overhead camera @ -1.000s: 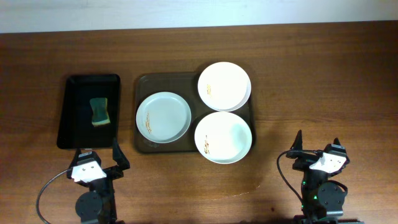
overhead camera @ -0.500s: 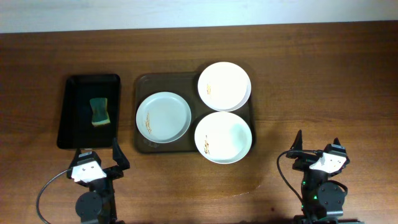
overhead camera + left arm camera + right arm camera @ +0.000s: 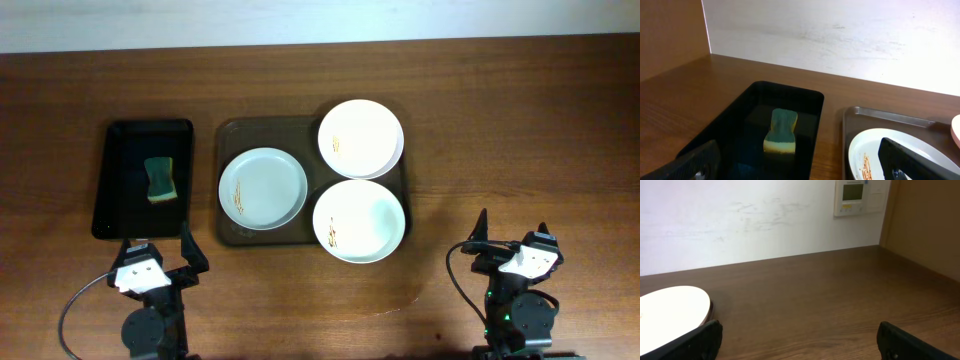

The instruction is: Clean dirty plates on tray and stack at the side

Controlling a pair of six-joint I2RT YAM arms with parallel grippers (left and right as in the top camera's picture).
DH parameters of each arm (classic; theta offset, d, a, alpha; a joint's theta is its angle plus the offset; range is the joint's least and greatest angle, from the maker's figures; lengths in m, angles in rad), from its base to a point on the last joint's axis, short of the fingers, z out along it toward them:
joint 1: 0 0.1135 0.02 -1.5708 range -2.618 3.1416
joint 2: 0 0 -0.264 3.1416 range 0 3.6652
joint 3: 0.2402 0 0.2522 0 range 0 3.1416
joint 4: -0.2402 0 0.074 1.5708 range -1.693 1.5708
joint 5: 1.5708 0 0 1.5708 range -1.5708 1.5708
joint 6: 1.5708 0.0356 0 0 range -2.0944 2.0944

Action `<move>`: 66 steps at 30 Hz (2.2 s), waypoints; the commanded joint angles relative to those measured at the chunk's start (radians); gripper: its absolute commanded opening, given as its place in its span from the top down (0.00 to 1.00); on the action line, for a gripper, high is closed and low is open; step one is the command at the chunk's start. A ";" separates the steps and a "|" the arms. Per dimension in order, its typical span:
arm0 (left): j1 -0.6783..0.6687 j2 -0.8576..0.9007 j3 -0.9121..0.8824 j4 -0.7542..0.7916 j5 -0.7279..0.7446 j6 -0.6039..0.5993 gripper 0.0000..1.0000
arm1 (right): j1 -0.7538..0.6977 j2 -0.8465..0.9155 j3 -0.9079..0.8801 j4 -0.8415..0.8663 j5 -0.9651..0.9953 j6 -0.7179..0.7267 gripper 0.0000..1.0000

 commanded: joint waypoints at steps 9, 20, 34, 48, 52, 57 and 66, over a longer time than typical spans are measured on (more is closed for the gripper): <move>-0.004 -0.007 -0.007 0.011 0.031 0.019 0.01 | 0.007 -0.004 -0.005 0.001 -0.053 0.007 0.02; -0.003 0.116 0.208 0.085 0.211 0.019 0.01 | 0.007 -0.004 0.207 0.022 -0.240 0.006 0.02; -0.003 1.210 1.323 -0.584 0.399 0.080 0.01 | 0.007 0.621 0.903 -0.361 -0.373 0.003 0.02; -0.004 1.552 1.916 -1.144 0.489 0.210 0.01 | 0.112 1.523 1.547 -0.892 -0.755 0.085 0.03; -0.001 1.599 1.916 -1.192 0.304 0.092 0.01 | 0.343 1.683 1.547 -0.712 -0.598 0.322 0.15; 0.065 1.781 1.915 -1.264 0.171 -0.042 0.06 | 0.552 1.865 1.547 -0.547 -0.429 0.376 0.20; 0.065 2.001 1.915 -1.196 -0.027 -0.082 0.44 | 0.585 2.090 1.547 -0.505 -0.453 0.375 0.65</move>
